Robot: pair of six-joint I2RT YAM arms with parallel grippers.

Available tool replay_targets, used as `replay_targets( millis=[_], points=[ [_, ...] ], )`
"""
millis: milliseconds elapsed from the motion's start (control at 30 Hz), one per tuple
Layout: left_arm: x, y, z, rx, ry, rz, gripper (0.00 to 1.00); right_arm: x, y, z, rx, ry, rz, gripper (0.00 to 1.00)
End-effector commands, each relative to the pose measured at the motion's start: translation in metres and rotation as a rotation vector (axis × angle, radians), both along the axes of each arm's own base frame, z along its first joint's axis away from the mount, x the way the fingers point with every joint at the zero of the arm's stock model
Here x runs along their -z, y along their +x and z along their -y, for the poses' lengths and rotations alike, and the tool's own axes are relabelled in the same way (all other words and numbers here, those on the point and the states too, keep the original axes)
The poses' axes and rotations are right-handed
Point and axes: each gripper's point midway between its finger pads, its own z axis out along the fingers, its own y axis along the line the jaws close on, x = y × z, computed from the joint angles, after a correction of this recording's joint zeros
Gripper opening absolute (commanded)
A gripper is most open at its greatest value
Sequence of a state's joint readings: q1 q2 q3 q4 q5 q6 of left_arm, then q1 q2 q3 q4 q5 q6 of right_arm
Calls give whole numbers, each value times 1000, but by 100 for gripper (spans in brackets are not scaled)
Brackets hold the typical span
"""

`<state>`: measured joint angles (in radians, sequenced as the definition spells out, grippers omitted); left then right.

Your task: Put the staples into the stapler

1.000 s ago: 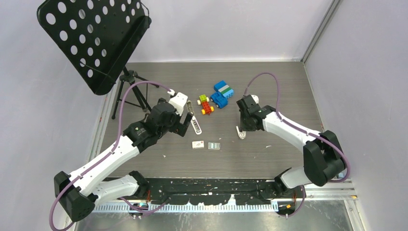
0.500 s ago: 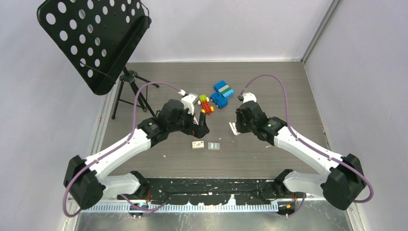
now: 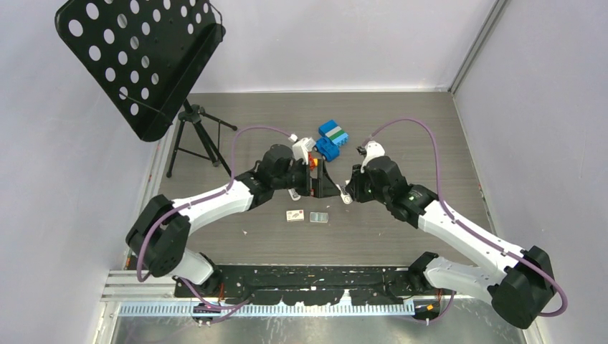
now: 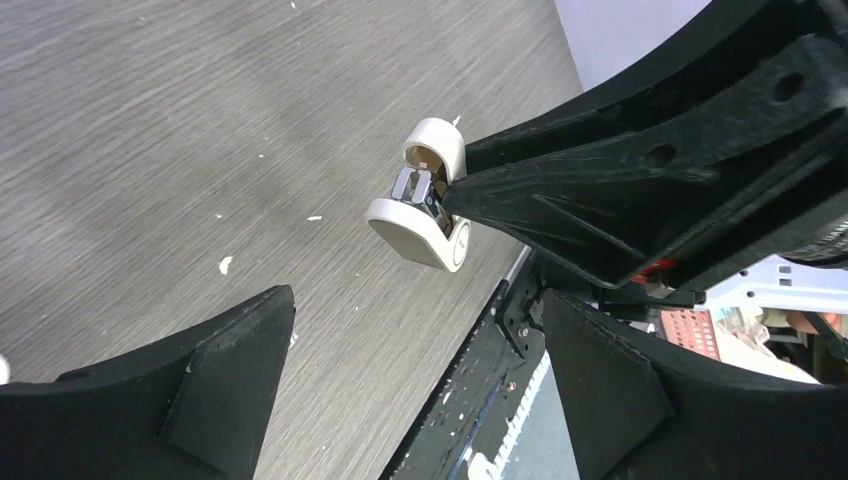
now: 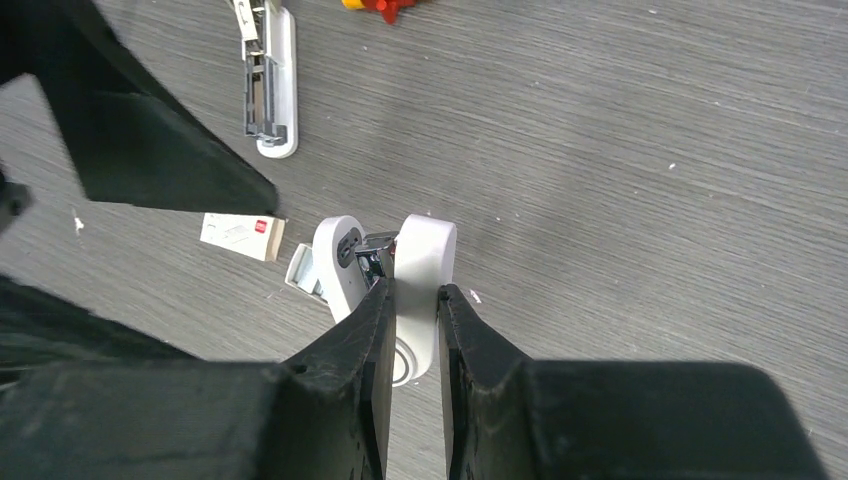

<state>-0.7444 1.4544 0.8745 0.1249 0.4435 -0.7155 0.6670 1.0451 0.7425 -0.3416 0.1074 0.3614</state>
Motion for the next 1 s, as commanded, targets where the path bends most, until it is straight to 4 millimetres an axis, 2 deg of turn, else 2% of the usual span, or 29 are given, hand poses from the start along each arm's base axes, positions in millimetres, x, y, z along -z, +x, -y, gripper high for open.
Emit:
replay_targets(
  millis=[0, 167, 367, 467, 733, 800, 867, 967],
  points=[
    [-25, -1, 24, 60, -119, 20, 95, -31, 2, -14, -45, 99, 91, 0],
    [-12, 0, 31, 67, -111, -2, 86, -36, -3, -20, -73, 145, 100, 0],
    [-13, 1, 36, 71, -126, 1, 69, -37, -7, -24, -95, 171, 101, 0],
    [-15, 0, 37, 78, -132, 4, 54, -35, -11, -27, -118, 183, 89, 0],
    [-9, -2, 32, 85, -119, 35, 4, -34, -17, -31, -153, 213, 88, 0],
    [-10, -2, 30, 95, -111, 62, 0, -35, -20, -31, -156, 221, 89, 1],
    [-11, -4, 27, 107, -97, 101, 0, -38, -19, -28, -137, 230, 99, 10],
    [-16, -7, 20, 138, -72, 188, 0, -44, -19, -25, -117, 243, 121, 31]
  ],
)
